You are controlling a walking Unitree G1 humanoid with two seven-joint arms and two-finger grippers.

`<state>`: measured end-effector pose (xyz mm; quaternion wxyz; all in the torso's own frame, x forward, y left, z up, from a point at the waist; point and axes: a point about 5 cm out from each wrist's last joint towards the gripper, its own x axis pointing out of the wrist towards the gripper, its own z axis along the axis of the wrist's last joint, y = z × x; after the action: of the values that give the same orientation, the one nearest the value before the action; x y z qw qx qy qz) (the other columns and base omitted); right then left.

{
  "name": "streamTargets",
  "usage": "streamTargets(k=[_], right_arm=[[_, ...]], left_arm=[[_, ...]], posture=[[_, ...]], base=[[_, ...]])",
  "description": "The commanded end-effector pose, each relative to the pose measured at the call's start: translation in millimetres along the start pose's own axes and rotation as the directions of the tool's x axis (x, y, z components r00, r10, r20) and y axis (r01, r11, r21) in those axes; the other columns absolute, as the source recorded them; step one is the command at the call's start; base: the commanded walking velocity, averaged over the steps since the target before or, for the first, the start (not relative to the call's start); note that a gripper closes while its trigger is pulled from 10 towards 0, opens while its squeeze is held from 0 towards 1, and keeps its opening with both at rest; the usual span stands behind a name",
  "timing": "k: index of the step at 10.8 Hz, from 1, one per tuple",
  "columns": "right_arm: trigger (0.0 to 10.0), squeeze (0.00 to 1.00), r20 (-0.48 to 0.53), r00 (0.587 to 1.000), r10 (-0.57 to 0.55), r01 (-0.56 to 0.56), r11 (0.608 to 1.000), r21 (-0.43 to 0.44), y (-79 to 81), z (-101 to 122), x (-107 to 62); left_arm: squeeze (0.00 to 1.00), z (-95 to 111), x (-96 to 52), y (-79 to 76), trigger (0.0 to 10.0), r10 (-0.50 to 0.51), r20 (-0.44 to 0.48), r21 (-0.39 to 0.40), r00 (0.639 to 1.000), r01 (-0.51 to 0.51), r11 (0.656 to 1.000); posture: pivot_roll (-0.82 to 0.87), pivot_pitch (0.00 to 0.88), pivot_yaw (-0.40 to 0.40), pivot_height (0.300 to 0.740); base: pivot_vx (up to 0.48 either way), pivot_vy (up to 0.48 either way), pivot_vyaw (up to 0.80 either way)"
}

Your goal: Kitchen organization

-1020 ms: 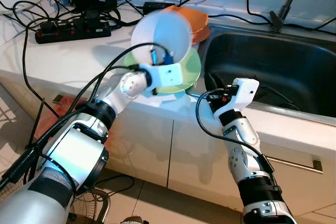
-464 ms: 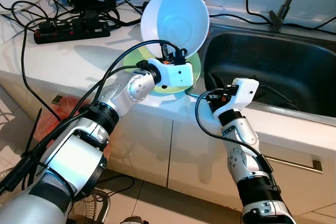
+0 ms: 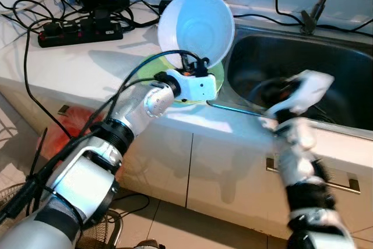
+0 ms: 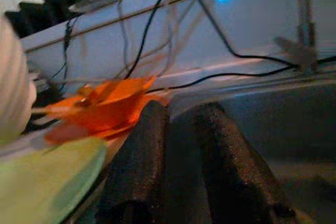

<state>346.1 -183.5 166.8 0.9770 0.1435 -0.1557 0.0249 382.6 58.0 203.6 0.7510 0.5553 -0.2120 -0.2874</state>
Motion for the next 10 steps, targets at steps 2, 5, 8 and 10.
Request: streamTargets(k=[2, 5, 8, 10], right_arm=[[10.0, 0.00, 0.040, 0.999, -0.005, 0.005, 1.000, 0.008, 1.5, 11.9, 5.2], [10.0, 0.00, 0.076, 0.997, 0.003, -0.005, 1.000, 0.018, 4.9, 23.2, 9.3], [10.0, 0.00, 0.098, 0.995, 0.008, -0.010, 1.000, 0.019, 3.4, 32.8, 10.5], [10.0, 0.00, 0.091, 0.996, 0.000, -0.002, 1.000, 0.029, 3.1, 30.7, 8.7]], left_arm=[[0.00, 10.5, 4.0, -3.7, 10.0, 0.001, 0.031, 0.026, 1.000, -0.002, 1.000], [0.00, 29.5, 13.4, -17.1, 10.0, 0.020, 0.063, -0.001, 0.998, -0.020, 1.000], [0.00, 42.2, 18.6, -15.4, 10.0, 0.012, 0.100, 0.083, 0.995, -0.021, 0.996], [0.00, 35.4, 17.2, -6.9, 10.0, 0.044, 0.066, 0.108, 0.997, -0.051, 0.993]], posture=[[0.16, 0.042, 0.013, 0.740], [0.15, 0.051, 0.012, 0.740], [0.14, 0.057, 0.014, 0.740], [0.15, 0.057, 0.013, 0.740]], base=[[0.000, 0.000, 0.00], [0.000, 0.000, 0.00], [0.000, 0.000, 0.00], [0.000, 0.000, 0.00]])
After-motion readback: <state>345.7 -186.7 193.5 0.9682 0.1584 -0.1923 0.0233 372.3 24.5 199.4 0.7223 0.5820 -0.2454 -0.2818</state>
